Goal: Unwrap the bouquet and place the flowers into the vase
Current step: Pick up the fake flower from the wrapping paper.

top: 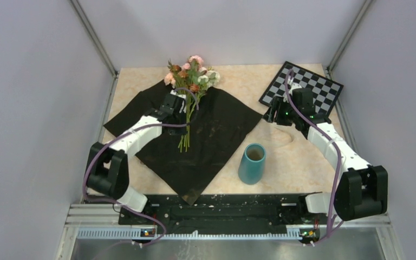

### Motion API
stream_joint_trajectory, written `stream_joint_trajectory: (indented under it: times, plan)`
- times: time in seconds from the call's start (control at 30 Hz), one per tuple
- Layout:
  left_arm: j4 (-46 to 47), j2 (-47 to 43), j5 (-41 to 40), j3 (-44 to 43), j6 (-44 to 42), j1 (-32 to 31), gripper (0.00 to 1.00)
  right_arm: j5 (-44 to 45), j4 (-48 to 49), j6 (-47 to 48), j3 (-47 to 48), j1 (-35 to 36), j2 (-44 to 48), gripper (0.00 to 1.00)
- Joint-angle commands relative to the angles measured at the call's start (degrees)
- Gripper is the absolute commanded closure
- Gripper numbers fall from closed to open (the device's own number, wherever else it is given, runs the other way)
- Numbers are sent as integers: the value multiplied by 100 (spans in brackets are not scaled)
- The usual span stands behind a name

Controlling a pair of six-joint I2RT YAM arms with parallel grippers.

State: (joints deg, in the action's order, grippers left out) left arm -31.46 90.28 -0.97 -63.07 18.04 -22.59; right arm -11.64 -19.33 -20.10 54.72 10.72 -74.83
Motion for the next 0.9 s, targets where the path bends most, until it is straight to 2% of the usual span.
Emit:
stream_joint_trajectory:
  times: [0.0,0.2,0.43,0.67,0.87]
  plan:
    - [748,-863,515,295,532,25,100,53,154,-75,24,54,337,44]
    - [1577,-1609,1158,784,1156,33,100,-286,288,-325,80,56,475,44]
    - [2294,-1908,1816,1188,1881,40,100,-1595,1249,-1293,-62,139,287,42]
    - [3379,-2101,2356,1535,2481,37,100,-1629,1885,-1825,258,877,-442,34]
    - [3762,-2347,2503,1682,2520,38,100,-1644,2913,-2714,284,1121,-1011,31]
